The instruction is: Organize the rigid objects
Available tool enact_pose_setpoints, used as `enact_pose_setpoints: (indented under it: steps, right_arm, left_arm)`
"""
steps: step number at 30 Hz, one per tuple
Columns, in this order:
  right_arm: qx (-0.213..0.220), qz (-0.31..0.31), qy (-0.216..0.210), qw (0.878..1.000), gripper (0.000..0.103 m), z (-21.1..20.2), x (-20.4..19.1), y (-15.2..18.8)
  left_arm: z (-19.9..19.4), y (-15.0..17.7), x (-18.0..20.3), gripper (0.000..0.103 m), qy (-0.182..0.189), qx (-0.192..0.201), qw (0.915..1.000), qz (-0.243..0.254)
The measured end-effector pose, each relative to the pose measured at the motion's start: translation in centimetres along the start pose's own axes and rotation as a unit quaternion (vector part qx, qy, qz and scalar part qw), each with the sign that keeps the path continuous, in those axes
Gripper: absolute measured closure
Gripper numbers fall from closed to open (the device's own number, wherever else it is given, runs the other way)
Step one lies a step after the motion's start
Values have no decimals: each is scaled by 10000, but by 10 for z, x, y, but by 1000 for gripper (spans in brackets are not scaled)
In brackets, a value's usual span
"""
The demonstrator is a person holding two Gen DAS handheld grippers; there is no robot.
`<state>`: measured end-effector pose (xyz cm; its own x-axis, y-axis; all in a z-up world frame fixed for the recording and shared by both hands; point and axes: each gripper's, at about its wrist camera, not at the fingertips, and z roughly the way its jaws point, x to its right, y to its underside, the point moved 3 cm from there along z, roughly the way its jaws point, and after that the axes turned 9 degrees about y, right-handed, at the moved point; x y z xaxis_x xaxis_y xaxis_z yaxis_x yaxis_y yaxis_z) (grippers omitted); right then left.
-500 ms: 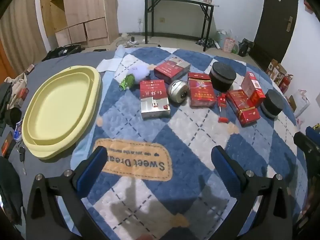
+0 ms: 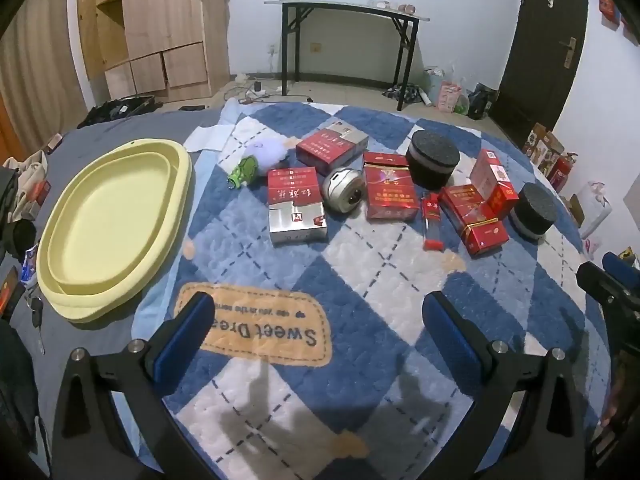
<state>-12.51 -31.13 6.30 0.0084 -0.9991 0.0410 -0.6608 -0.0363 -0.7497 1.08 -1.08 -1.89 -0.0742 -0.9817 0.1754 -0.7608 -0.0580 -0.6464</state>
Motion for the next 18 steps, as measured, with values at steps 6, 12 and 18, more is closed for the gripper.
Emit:
enact_pose_setpoints:
  steps: [6, 12, 18]
  right_arm:
    - [3, 1, 4, 10000, 0, 0, 0, 1]
    - [0, 5, 11, 10000, 0, 0, 0, 0]
    - [-16, -26, 20, 10000, 0, 0, -1, 0]
  left_arm:
    - [6, -4, -5, 0, -23, -34, 10000, 11]
    - [7, -3, -7, 0, -10, -43, 10000, -32]
    - [9, -1, -9, 0, -87, -60, 9999, -63]
